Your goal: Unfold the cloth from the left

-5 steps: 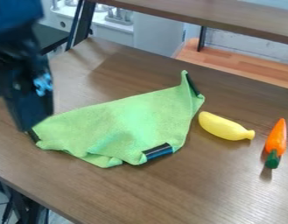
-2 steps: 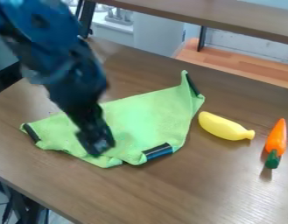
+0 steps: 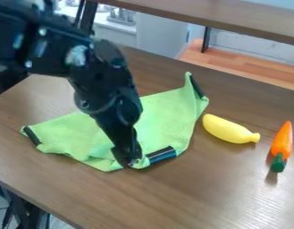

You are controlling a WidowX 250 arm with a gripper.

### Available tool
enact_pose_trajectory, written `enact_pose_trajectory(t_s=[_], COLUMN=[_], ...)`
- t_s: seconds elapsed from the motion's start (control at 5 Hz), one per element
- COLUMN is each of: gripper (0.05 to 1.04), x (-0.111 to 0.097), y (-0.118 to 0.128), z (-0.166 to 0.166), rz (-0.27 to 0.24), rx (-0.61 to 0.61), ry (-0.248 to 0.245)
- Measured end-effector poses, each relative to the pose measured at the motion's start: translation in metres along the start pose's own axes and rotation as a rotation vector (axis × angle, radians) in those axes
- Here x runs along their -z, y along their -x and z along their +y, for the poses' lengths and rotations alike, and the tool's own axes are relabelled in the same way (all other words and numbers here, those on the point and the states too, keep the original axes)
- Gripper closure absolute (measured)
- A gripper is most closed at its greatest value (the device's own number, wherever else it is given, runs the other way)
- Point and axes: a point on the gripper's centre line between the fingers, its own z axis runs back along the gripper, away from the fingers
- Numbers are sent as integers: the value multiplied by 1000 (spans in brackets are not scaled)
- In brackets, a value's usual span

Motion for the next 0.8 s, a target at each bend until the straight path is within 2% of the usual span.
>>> enact_pose_trajectory(t_s=[0.2,0.4,0.8], gripper=[84,84,84], x=[13,32,63], y=[-10,-14,-20], z=[5,10,10], rz=[12,48,64], rx=[9,2,-39], ry=[-32,-56,-57])
